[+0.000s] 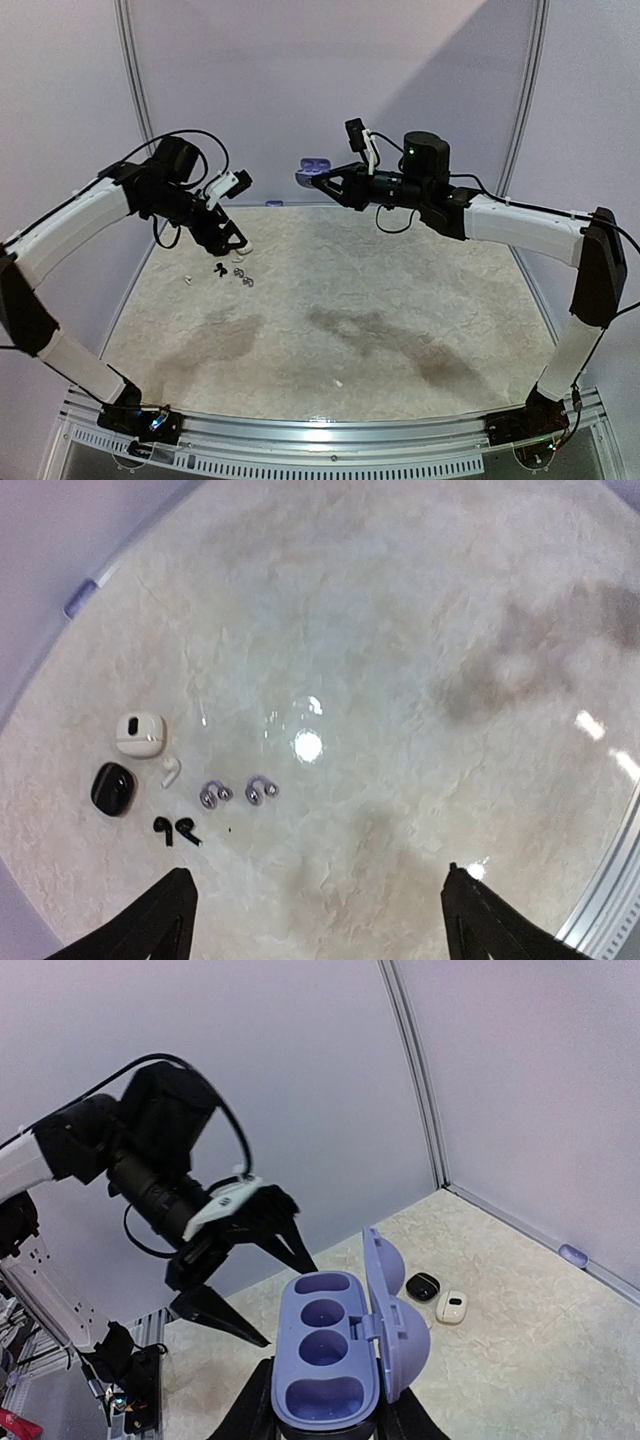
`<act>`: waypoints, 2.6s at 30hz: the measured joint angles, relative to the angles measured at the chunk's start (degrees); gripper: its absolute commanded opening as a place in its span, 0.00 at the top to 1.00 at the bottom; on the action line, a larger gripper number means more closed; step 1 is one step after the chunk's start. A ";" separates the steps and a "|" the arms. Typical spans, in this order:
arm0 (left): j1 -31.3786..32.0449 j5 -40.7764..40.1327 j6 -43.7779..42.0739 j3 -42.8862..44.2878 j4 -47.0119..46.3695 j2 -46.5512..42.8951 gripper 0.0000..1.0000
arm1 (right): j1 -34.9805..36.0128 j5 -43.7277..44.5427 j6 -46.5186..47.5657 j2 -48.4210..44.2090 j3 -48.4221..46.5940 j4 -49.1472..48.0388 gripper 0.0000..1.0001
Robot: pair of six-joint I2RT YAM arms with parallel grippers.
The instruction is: Insert the wireless bluetooth earbuds into the charging case
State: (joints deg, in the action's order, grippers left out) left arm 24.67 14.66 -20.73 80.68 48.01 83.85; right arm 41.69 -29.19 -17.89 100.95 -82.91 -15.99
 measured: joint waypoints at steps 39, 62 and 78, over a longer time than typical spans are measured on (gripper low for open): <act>-1.86 -16.09 4.48 10.32 0.07 38.91 0.70 | 0.20 0.35 1.29 -1.03 4.37 1.70 1.00; -2.03 -14.12 4.22 10.32 -1.07 39.19 0.74 | 3.19 -11.74 24.41 -8.96 20.44 -14.01 1.00; -2.93 -12.70 3.17 12.07 -0.96 39.17 0.77 | 3.26 -11.87 25.07 -8.94 19.08 -11.78 1.00</act>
State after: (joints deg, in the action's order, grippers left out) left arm 21.74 1.96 -17.56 92.75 47.05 123.02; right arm 44.95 -41.06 7.18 92.01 -63.83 -27.77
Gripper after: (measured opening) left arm 0.251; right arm 0.287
